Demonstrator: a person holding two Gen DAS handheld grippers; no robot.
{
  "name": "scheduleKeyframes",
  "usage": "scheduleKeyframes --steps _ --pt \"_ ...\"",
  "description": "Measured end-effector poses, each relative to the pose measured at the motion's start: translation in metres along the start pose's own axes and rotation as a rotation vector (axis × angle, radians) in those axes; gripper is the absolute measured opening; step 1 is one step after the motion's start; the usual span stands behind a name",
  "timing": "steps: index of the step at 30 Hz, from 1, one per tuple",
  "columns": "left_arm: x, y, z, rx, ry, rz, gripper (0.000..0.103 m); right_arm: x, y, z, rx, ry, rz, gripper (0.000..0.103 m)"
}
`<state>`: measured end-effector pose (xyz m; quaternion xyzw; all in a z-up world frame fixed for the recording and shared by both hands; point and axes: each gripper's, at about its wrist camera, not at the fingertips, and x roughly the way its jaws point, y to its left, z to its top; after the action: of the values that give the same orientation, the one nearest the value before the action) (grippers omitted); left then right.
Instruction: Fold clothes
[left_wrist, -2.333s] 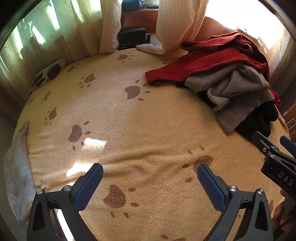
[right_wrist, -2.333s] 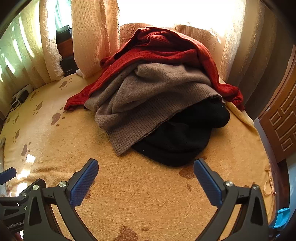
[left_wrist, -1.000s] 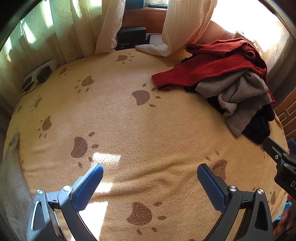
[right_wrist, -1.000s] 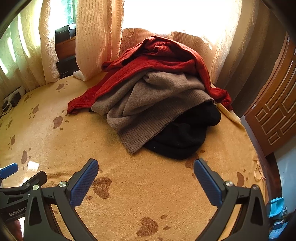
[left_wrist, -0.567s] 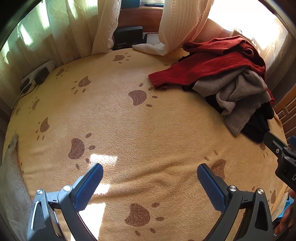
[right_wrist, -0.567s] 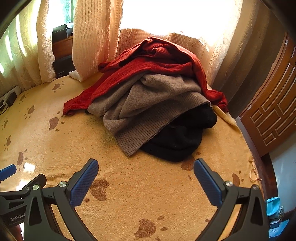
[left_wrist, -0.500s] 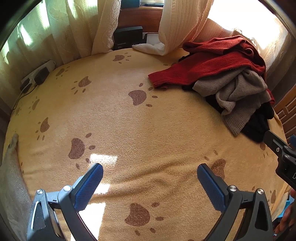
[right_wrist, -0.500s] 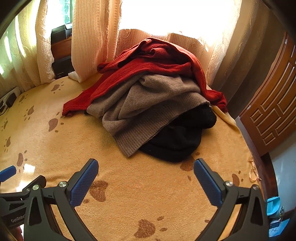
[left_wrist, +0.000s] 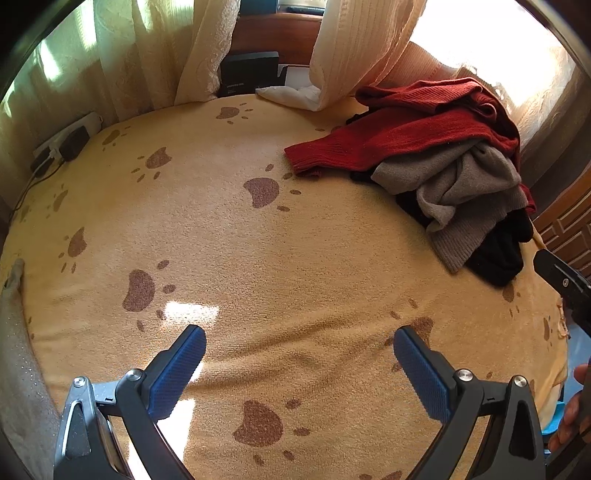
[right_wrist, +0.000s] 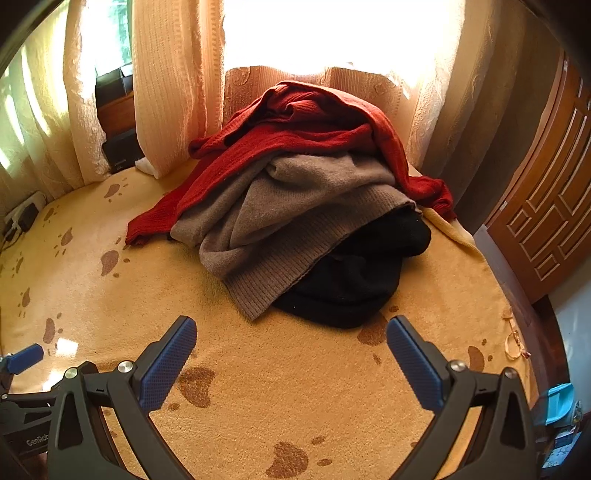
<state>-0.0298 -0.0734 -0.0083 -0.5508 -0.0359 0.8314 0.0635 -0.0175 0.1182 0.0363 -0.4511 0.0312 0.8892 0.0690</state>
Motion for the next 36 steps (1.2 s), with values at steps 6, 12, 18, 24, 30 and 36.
scheduleKeyframes --steps 6,12,18,24,30,36 --pt "0.002 0.002 0.004 -0.069 0.024 -0.027 0.103 -0.025 -0.062 0.016 0.092 -0.12 0.043 0.103" --pt "-0.02 -0.022 0.012 -0.009 -0.135 0.041 0.103 -0.028 -0.102 0.054 0.087 -0.207 0.132 0.103" --pt "-0.032 -0.042 0.018 -0.048 -0.177 0.051 0.103 -0.01 -0.099 0.11 -0.092 -0.265 0.247 0.097" --pt "-0.041 -0.051 0.011 -0.086 -0.199 0.065 0.102 0.044 -0.09 0.158 -0.188 -0.204 0.367 0.043" --pt "-0.038 -0.048 0.003 -0.136 -0.165 0.089 0.087 0.074 -0.073 0.187 -0.278 -0.216 0.43 0.045" --pt "-0.039 -0.046 0.005 -0.174 -0.159 0.122 0.087 0.112 -0.051 0.213 -0.41 -0.201 0.373 0.046"
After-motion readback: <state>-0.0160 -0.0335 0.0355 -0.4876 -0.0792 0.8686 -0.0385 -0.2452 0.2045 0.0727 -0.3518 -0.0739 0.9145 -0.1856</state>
